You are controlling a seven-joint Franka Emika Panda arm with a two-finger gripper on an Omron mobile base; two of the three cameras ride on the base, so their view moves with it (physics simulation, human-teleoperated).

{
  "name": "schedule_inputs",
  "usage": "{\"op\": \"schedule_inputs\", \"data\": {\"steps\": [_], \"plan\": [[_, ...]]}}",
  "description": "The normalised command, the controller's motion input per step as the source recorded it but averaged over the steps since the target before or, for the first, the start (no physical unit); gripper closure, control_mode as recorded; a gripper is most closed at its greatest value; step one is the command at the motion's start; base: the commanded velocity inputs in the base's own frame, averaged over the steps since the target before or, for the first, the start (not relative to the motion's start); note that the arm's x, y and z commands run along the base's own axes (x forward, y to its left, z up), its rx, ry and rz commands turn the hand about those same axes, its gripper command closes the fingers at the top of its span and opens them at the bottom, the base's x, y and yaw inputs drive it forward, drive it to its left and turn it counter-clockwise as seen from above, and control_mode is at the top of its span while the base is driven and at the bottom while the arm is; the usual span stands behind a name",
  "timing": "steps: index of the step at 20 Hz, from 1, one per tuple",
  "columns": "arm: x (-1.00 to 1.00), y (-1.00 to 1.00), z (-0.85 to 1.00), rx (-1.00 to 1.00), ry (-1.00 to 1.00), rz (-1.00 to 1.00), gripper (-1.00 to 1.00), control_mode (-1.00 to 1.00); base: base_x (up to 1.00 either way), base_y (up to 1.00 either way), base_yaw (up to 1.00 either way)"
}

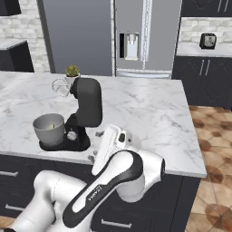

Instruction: Add butter and sugar cubes to the stand mixer bowl and then turn on the stand mixer to begin making frosting.

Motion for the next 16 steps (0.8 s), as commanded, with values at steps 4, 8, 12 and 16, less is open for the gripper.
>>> {"op": "schedule_inputs", "data": {"steps": [4,8,12,16], "plan": [[-0.01,0.23,-0.3,0.3,0.43,-0.14,-1.0,-1.0,0.0,0.0,0.0],[0.0,0.52,-0.33,0.05,0.44,-0.24,-1.0,-1.0,0.0,0.0,0.0],[0.1,0.48,-0.12,0.0,0.41,-0.23,-1.0,-1.0,0.0,0.0,0.0],[0.25,0.24,-0.05,-0.03,0.43,-0.19,-1.0,-1.0,0.0,0.0,0.0]]}}
